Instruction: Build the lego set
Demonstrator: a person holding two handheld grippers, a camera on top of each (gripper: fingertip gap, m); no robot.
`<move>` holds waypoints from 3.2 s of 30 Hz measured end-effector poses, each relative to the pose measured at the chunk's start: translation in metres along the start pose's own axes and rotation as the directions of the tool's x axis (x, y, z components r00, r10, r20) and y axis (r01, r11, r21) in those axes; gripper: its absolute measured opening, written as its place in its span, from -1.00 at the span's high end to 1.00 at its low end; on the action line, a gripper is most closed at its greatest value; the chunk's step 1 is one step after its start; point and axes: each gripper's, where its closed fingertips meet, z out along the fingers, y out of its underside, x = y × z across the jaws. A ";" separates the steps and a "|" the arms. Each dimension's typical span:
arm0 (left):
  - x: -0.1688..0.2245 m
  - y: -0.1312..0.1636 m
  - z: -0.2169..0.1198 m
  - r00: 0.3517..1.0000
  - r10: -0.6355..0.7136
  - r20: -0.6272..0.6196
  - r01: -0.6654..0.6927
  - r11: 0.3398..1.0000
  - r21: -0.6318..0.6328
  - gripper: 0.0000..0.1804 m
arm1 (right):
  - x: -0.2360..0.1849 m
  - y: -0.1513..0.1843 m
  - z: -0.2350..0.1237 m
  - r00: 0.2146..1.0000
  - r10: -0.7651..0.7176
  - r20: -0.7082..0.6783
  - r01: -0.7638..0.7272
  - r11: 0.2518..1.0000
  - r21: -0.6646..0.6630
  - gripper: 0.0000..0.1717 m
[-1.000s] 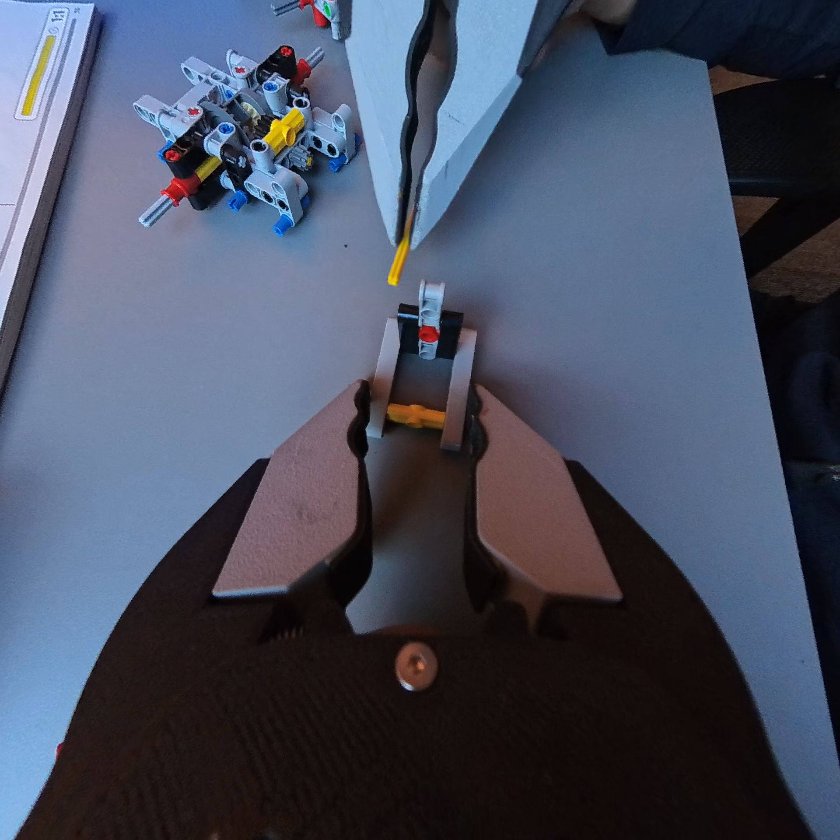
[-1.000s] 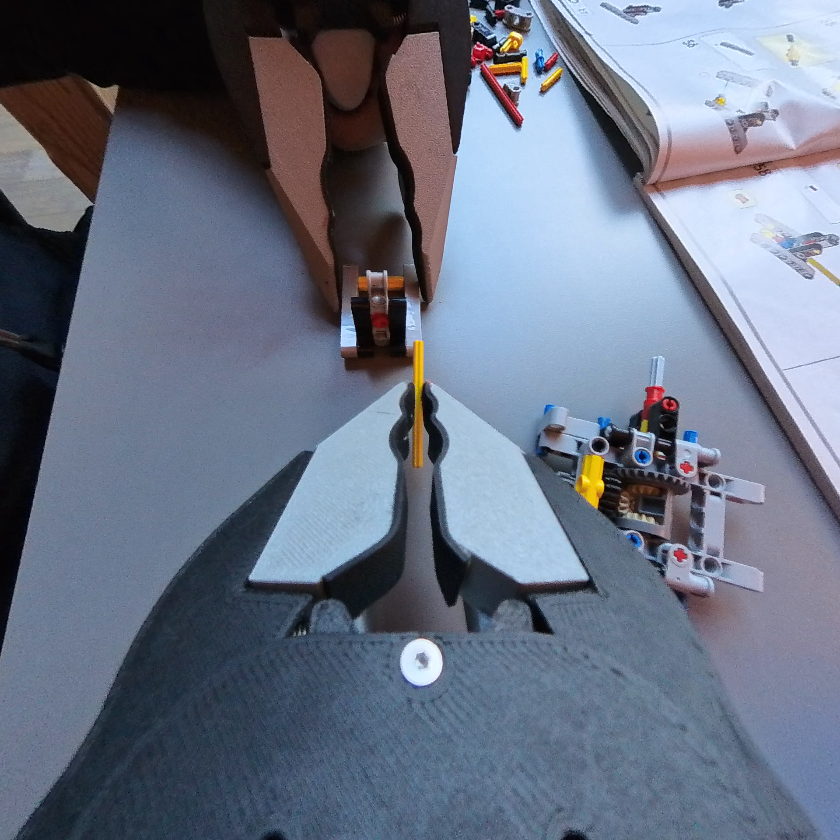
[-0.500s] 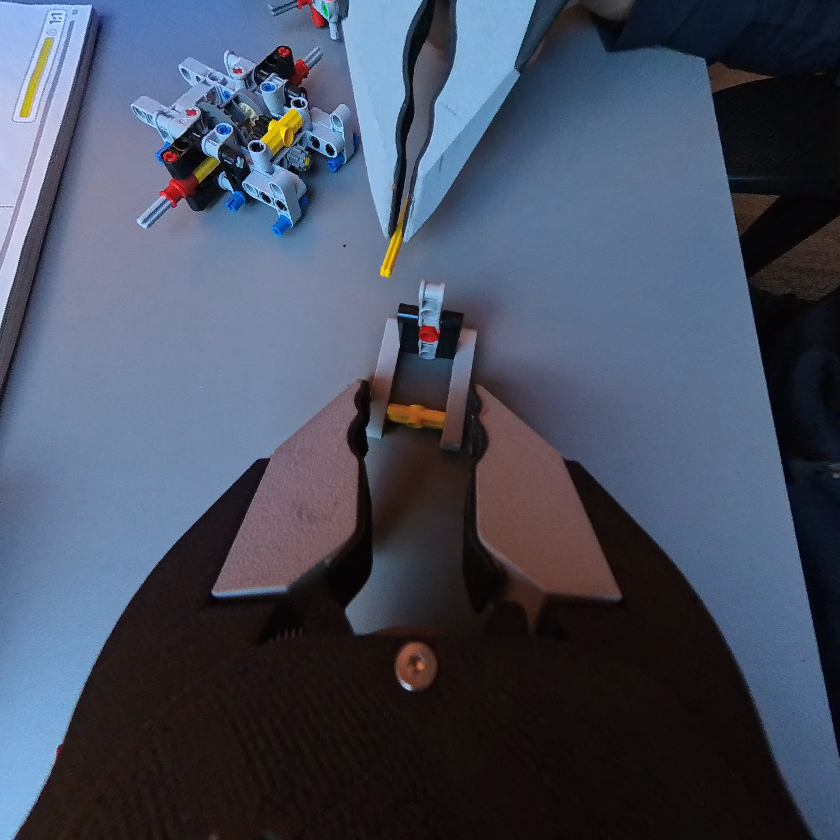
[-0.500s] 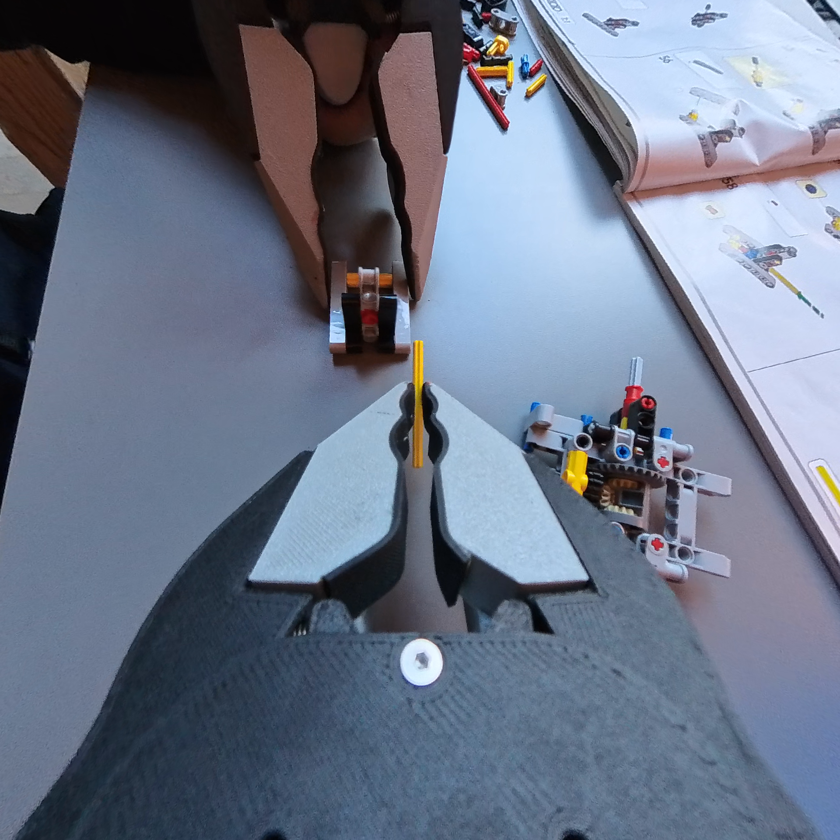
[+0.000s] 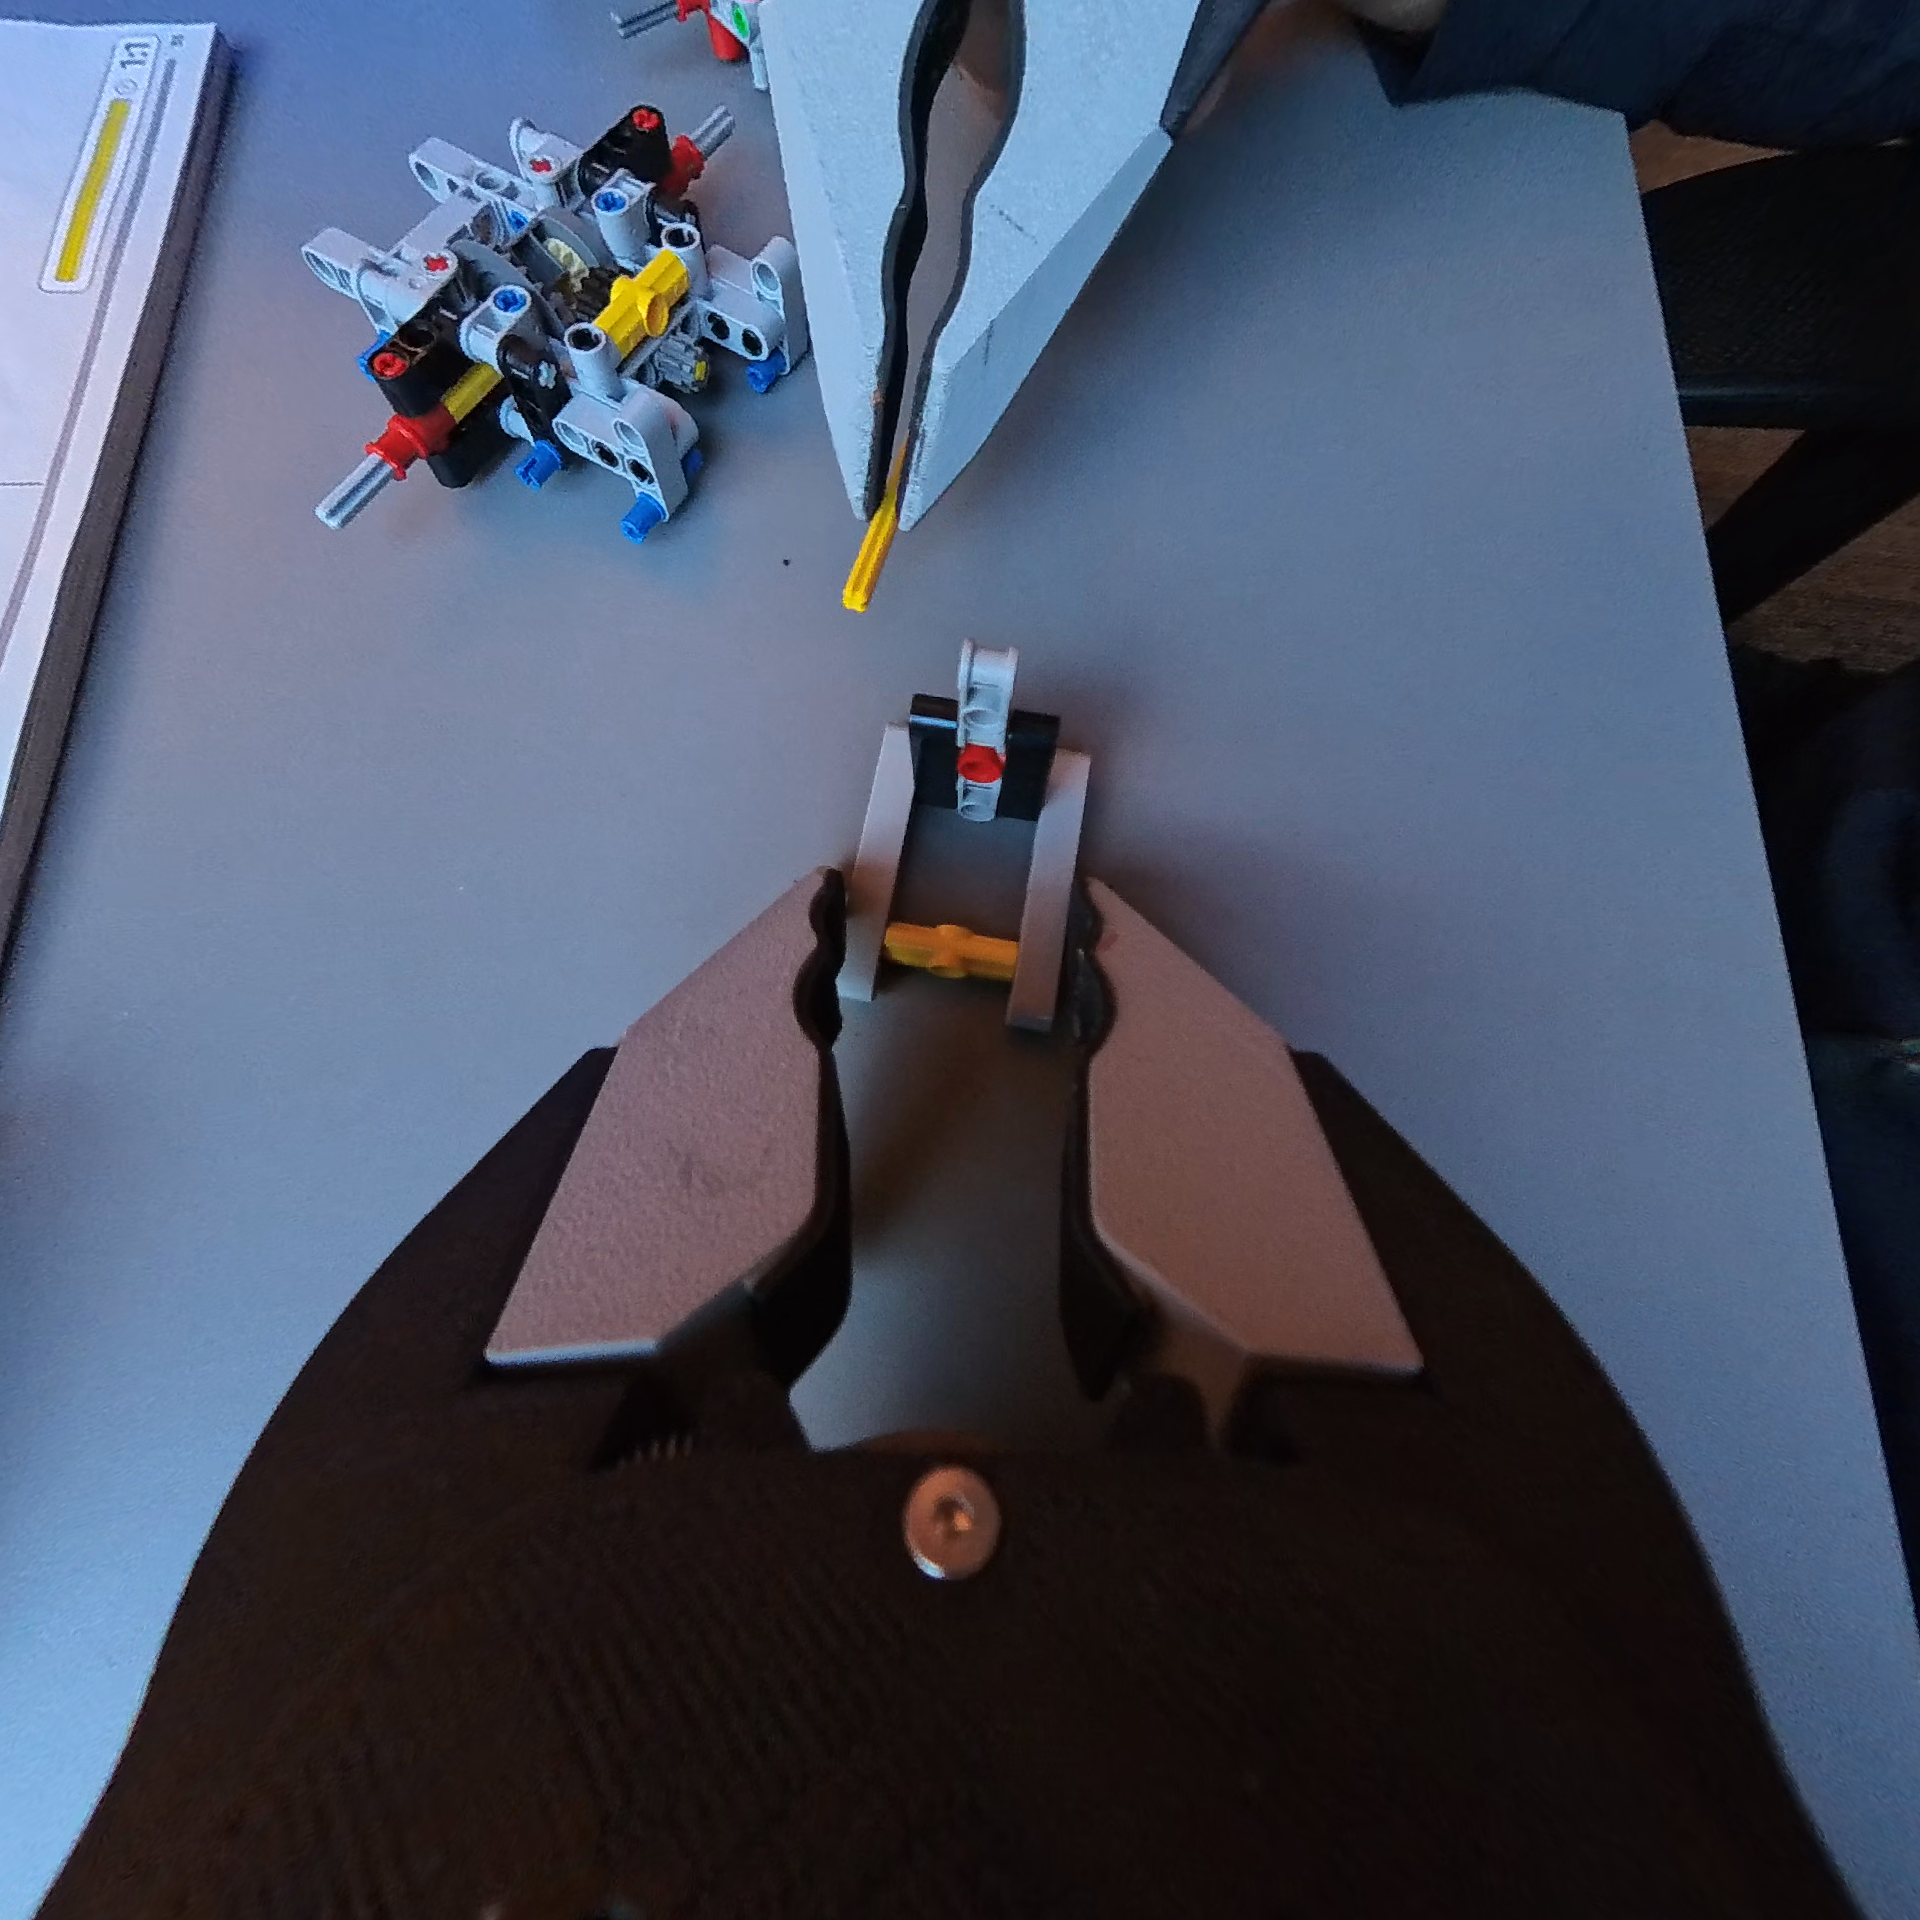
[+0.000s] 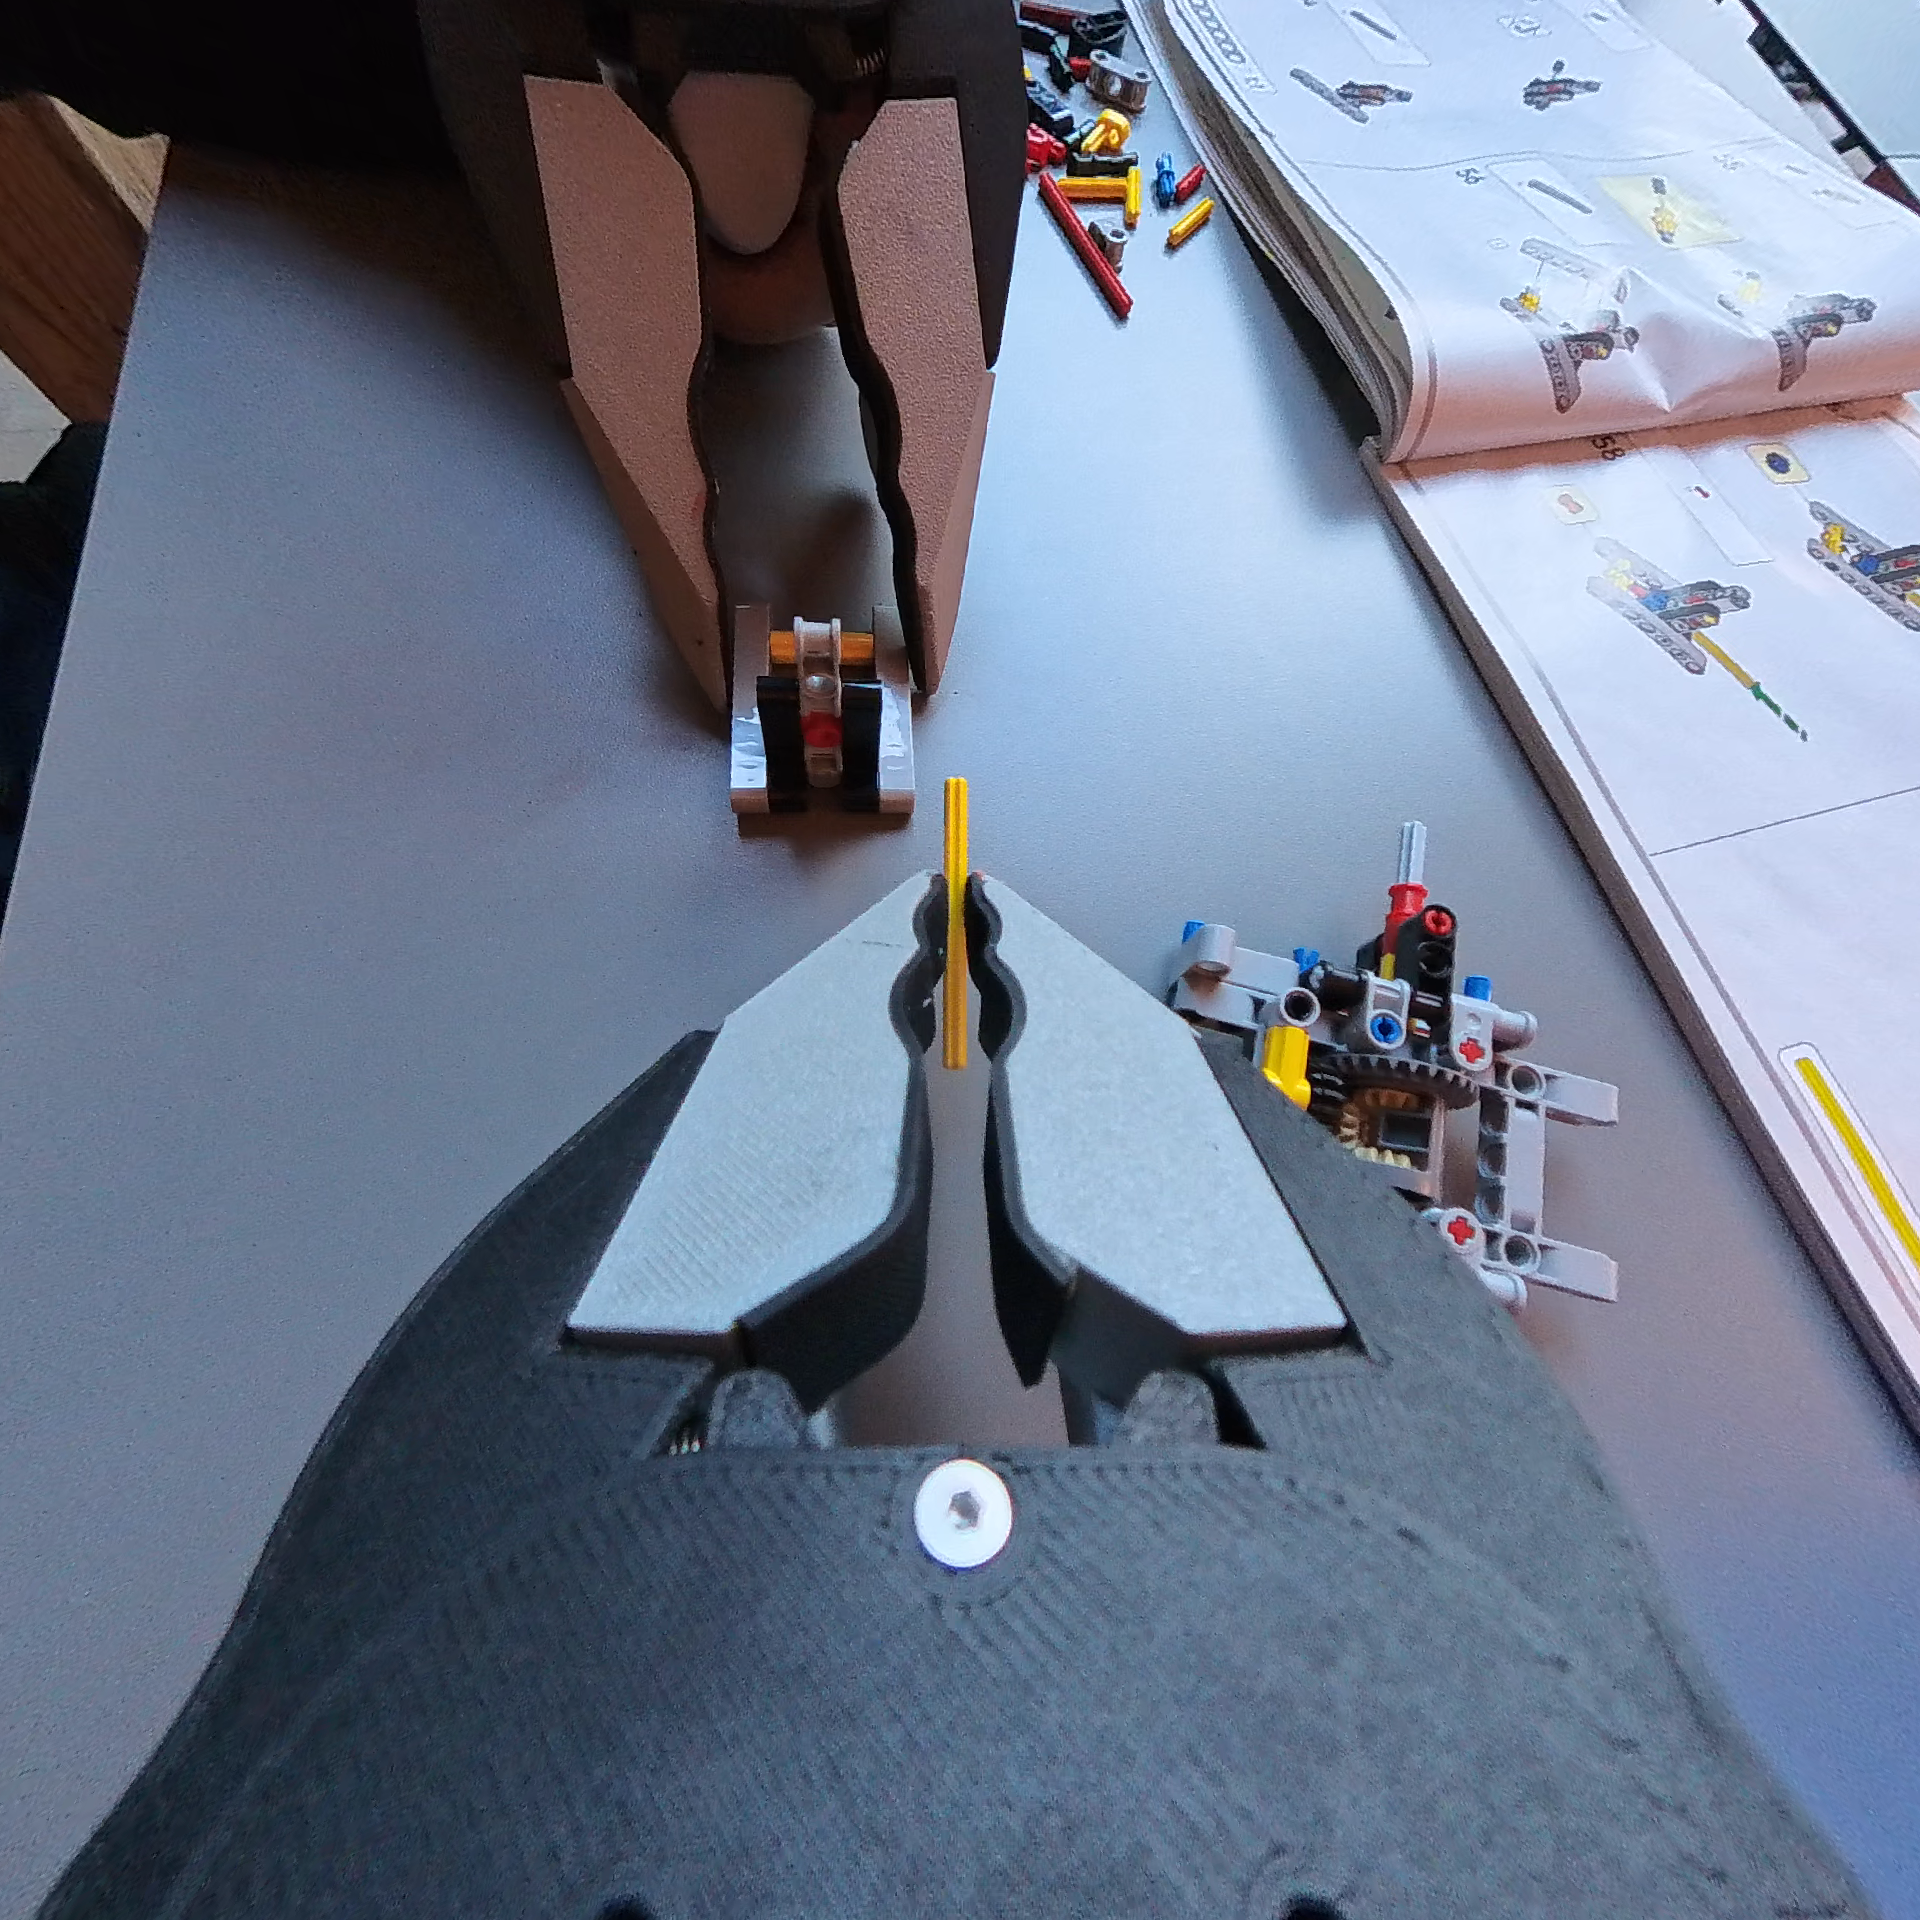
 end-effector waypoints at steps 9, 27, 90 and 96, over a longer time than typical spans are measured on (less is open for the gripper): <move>0.000 0.000 0.000 1.000 0.012 0.005 -0.012 1.000 -0.002 0.56 | -0.001 0.002 0.000 1.000 -0.014 -0.003 0.014 1.000 -0.014 1.00; 0.000 0.000 0.000 1.000 0.006 -0.001 -0.006 1.000 -0.001 0.55 | -0.001 0.004 0.001 1.000 -0.023 -0.004 0.022 0.999 -0.026 1.00; -0.023 -0.054 -0.047 0.981 -0.193 0.013 0.175 0.917 0.359 0.79 | 0.008 -0.055 -0.009 0.845 -0.328 -0.422 0.365 0.931 0.007 1.00; -0.022 -0.055 -0.044 0.981 -0.195 0.001 0.182 0.915 0.361 0.80 | 0.004 -0.053 -0.004 0.783 -0.424 -0.455 0.442 0.894 -0.073 1.00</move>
